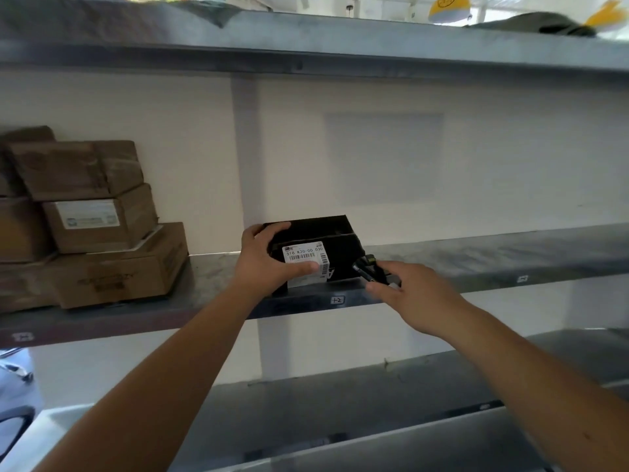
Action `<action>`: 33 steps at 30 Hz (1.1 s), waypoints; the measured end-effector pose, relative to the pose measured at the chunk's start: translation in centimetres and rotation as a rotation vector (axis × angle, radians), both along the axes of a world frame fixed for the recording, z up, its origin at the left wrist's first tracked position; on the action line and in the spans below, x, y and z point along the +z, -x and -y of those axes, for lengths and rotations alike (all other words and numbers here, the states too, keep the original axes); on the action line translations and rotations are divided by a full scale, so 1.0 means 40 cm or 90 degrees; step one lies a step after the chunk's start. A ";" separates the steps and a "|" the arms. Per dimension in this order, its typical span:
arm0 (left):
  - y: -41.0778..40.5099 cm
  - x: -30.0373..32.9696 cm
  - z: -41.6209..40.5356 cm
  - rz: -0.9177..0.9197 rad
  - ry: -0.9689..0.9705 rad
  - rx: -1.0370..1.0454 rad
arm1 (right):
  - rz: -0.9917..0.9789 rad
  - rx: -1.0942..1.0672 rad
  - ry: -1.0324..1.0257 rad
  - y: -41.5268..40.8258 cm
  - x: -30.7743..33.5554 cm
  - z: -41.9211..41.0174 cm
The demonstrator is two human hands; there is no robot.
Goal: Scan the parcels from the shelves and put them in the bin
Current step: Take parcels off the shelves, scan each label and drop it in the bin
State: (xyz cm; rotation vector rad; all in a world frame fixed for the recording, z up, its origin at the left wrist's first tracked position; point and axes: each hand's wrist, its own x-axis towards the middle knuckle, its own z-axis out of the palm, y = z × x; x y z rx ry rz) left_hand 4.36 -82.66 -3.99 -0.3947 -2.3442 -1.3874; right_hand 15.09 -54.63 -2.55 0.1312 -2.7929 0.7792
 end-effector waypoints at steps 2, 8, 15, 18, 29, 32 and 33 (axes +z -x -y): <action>-0.013 -0.002 -0.001 -0.039 0.024 0.003 | 0.001 0.002 0.010 -0.006 -0.001 0.007; -0.032 0.004 0.004 -0.102 0.096 0.017 | 0.009 0.011 0.008 -0.050 -0.023 0.019; -0.036 -0.005 0.002 -0.180 0.165 0.058 | 0.060 -0.010 -0.062 -0.135 -0.039 0.052; -0.040 -0.012 0.000 -0.203 0.182 0.052 | 0.070 -0.019 -0.072 -0.160 -0.054 0.070; -0.060 -0.021 0.007 -0.195 0.228 0.070 | 0.132 -0.051 -0.136 -0.268 -0.065 0.121; -0.063 -0.023 0.005 -0.188 0.223 0.070 | 0.139 -0.062 -0.173 -0.290 -0.072 0.136; -0.065 -0.021 0.000 -0.182 0.223 0.072 | 0.136 -0.068 -0.182 -0.295 -0.076 0.136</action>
